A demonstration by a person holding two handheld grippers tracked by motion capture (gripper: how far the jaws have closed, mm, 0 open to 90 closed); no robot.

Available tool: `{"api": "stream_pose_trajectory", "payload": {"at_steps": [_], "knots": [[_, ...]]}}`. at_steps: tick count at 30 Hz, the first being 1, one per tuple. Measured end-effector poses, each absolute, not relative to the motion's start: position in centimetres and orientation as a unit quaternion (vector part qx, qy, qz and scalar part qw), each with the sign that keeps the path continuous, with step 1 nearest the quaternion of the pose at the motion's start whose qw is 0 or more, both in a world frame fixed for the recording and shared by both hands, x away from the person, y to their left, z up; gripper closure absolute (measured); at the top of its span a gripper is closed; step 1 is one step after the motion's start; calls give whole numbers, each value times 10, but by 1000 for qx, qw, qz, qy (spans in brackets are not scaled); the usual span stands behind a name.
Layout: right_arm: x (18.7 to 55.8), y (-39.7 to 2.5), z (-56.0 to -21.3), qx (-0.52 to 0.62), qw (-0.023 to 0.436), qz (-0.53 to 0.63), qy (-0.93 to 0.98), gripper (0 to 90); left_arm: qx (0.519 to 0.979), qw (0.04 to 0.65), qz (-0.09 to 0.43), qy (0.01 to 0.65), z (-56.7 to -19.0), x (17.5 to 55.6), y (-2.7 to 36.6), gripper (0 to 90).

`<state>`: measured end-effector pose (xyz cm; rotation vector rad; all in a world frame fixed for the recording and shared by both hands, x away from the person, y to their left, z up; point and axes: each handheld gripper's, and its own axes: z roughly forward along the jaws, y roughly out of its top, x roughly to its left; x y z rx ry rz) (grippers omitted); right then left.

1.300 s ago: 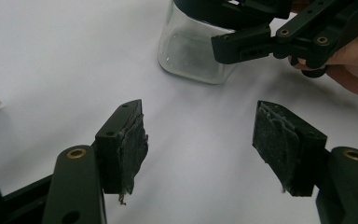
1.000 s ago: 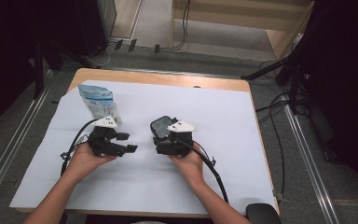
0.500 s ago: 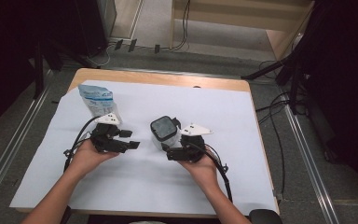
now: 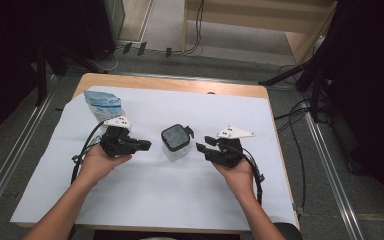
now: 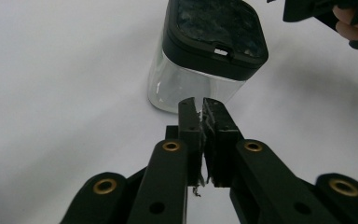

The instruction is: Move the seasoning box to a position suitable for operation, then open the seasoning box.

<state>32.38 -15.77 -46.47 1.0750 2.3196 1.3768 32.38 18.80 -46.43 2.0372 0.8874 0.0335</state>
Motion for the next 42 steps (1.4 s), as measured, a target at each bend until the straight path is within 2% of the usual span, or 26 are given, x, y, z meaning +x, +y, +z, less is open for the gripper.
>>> {"api": "stream_pose_trajectory", "payload": {"at_steps": [4, 5, 6, 9, 15, 26, 42], "knots": [[336, -162, -467, 372, 105, 477, 789, 751, 826, 439, 19, 354, -456, 328, 183, 900], [342, -160, -469, 370, 103, 480, 788, 814, 823, 442, 13, 356, -455, 329, 181, 900], [342, -160, -469, 370, 103, 480, 788, 814, 823, 441, 13, 357, -453, 331, 180, 900], [354, -154, -469, 355, 107, 475, 798, 900, 822, 444, 17, 357, -448, 334, 172, 900], [375, -152, -472, 353, 103, 468, 804, 900, 818, 447, 14, 361, -455, 335, 167, 900], [407, -155, -490, 374, 66, 467, 798, 900, 831, 429, 6, 354, -469, 338, 154, 900], [406, -142, -496, 350, 59, 459, 814, 900, 824, 433, 10, 365, -477, 340, 153, 900]]}}
